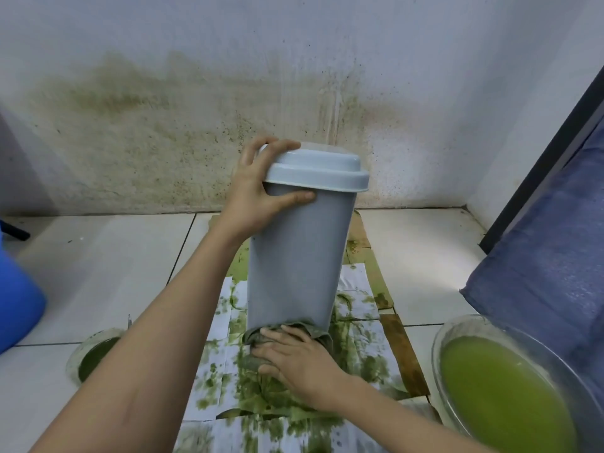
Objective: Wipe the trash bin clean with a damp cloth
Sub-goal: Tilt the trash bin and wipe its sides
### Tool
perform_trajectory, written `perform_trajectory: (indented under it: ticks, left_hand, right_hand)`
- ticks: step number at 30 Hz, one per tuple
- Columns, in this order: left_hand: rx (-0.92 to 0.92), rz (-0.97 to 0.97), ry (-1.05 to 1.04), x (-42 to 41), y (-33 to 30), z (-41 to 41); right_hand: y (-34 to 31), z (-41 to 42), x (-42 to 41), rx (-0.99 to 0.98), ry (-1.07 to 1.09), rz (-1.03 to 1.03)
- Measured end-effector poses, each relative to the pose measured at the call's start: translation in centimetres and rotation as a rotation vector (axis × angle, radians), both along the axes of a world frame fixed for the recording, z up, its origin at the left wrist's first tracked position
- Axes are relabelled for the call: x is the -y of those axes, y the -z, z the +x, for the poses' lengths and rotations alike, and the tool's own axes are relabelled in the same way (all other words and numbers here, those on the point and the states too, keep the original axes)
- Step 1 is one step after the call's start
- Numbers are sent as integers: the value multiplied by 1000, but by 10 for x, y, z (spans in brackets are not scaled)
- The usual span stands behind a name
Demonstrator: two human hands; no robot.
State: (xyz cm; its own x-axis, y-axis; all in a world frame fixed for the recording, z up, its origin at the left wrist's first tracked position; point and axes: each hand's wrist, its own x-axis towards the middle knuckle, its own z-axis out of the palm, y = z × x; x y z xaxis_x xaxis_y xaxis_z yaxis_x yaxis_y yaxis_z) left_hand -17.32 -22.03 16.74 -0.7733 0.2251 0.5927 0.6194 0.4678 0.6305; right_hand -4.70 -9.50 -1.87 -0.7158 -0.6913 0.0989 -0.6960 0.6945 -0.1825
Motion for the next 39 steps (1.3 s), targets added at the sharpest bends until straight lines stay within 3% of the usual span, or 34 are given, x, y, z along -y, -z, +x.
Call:
perform_trajectory:
  ticks: [5, 9, 14, 17, 21, 24, 28, 32, 34, 39]
  left_hand:
    - [-9, 25, -42, 13, 8, 8]
    - [-8, 17, -36, -1, 7, 11]
    - [6, 25, -42, 0, 6, 9]
    - [0, 13, -48, -8, 4, 8]
    - [10, 16, -12, -6, 4, 3]
    - [9, 40, 2, 0, 5, 0]
    - [-21, 60, -7, 6, 10, 3]
    - [-32, 63, -20, 5, 13, 10]
    - [-22, 59, -13, 4, 12, 12]
    - [-10, 64, -2, 7, 13, 14]
  right_hand:
    - [25, 38, -20, -31, 365, -323]
    - [26, 43, -25, -215, 539, -387]
    - [3, 44, -36, -99, 873, -848]
    - [-25, 23, -29, -284, 678, -878]
    - [-4, -12, -24, -342, 438, -488]
    - [36, 5, -33, -151, 473, -608]
    - [63, 53, -40, 457, 577, -949]
    - [95, 86, -45, 609, 702, -856]
    - [88, 87, -41, 563, 815, -891]
    - [15, 43, -30, 53, 941, -1172]
